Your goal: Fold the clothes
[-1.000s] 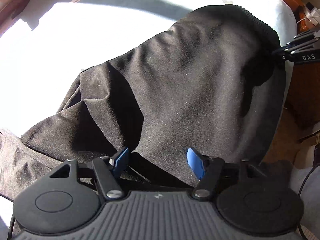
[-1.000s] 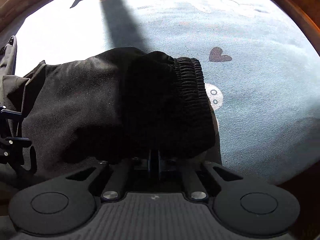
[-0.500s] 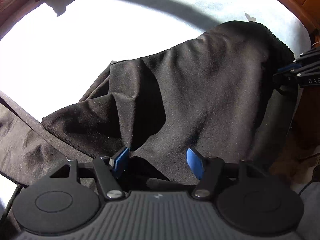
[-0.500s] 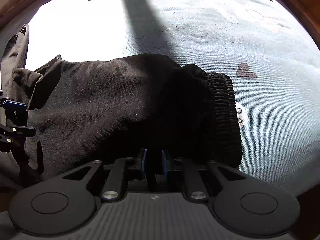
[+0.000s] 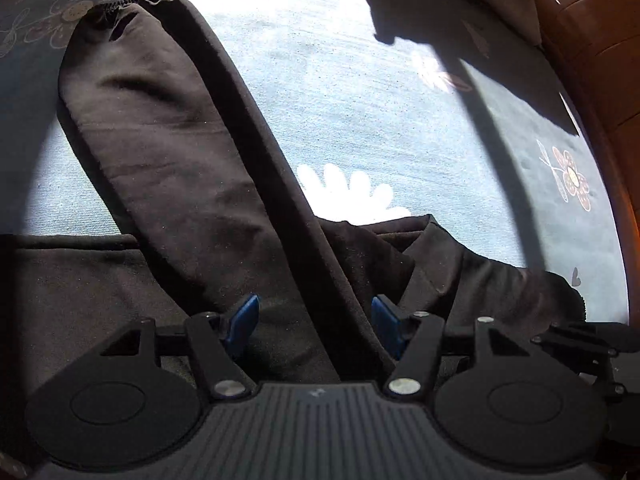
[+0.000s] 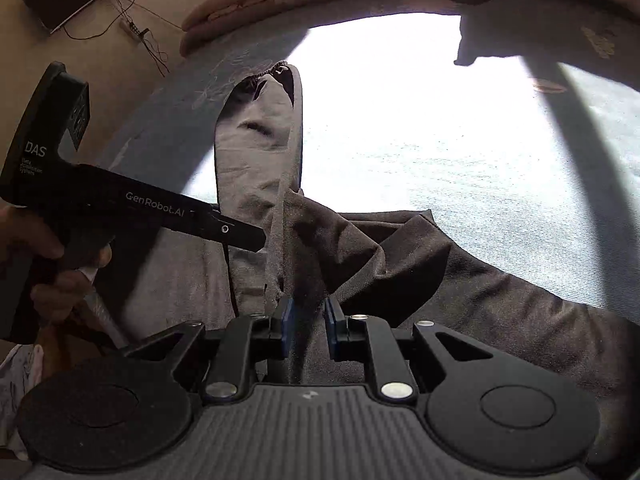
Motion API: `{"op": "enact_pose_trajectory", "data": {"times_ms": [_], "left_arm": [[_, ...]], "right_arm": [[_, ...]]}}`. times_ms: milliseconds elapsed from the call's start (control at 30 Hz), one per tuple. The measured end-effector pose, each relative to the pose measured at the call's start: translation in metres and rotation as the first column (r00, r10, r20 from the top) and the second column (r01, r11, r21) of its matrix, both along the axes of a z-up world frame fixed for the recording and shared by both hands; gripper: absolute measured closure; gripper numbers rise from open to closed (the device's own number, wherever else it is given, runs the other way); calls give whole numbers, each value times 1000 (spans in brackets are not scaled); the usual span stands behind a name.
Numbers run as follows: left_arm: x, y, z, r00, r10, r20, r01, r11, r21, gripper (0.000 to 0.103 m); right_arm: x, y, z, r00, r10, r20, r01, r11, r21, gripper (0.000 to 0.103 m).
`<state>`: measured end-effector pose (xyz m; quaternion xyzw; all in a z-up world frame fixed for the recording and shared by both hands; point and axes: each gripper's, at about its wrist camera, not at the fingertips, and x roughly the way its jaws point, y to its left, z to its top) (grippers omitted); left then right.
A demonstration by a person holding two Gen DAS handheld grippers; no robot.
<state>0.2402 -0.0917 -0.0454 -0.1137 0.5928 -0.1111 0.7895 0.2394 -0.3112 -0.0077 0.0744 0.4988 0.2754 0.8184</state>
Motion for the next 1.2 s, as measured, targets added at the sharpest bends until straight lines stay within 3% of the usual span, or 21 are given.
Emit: {"op": "enact_pose_trajectory", "data": {"times_ms": [267, 467, 500, 533, 700, 800, 900, 1067, 1200], "left_arm": [[0, 41, -12, 996, 79, -38, -82, 993, -83, 40], [-4, 59, -21, 992, 103, -70, -114, 979, -167, 40], [-4, 62, -23, 991, 110, -81, -124, 974, -190, 40], [-5, 66, -25, 988, 119, -94, -137, 967, -217, 40], [-7, 78, -34, 975, 141, -170, -197, 903, -382, 40], [-11, 81, -35, 971, 140, -196, -215, 868, -448, 34], [-12, 78, -37, 966, 129, -223, -220, 866, -450, 34], [-10, 75, -35, 968, 123, -219, -200, 904, -377, 34], [-5, 82, -39, 963, 143, -228, -216, 918, -334, 34]], "right_arm": [[27, 58, -23, 997, 68, -37, -71, 995, -71, 84], [31, 75, -34, 996, 80, -42, -87, 977, -195, 84], [32, 77, -35, 996, 81, -45, -89, 974, -208, 87], [31, 78, -33, 996, 81, -42, -88, 976, -198, 98], [24, 81, -16, 990, 132, -47, -135, 987, -81, 98], [18, 84, -8, 983, 178, -45, -179, 983, -37, 98], [11, 88, -2, 975, 220, -32, -220, 975, -12, 98], [-1, 94, 8, 958, 288, -7, -288, 957, 28, 98], [-7, 94, 14, 946, 324, 10, -324, 944, 56, 98]]}}
